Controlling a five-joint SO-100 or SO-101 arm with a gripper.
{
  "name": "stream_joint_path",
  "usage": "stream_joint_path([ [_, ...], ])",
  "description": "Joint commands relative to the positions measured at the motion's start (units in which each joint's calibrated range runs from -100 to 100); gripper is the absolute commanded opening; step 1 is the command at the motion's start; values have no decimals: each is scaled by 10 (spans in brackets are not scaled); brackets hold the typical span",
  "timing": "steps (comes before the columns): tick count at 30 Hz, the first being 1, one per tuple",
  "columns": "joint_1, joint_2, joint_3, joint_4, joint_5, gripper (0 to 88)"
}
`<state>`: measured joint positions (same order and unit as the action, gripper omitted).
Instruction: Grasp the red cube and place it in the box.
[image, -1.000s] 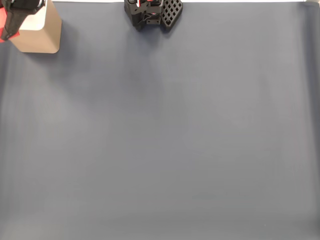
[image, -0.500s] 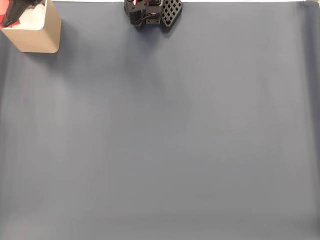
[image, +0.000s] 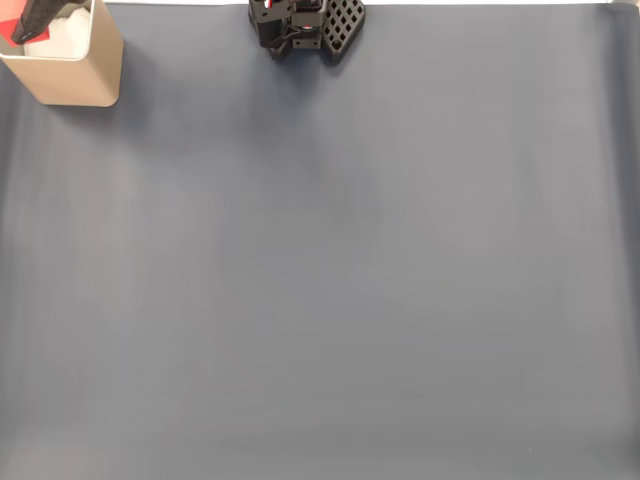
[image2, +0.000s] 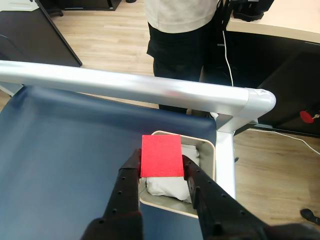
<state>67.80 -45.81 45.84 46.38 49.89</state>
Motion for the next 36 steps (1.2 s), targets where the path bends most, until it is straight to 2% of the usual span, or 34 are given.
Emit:
stream_joint_path([
  [1, 13, -19, -6, -11, -4, 15],
  [36, 40, -55, 39, -11, -4, 14],
])
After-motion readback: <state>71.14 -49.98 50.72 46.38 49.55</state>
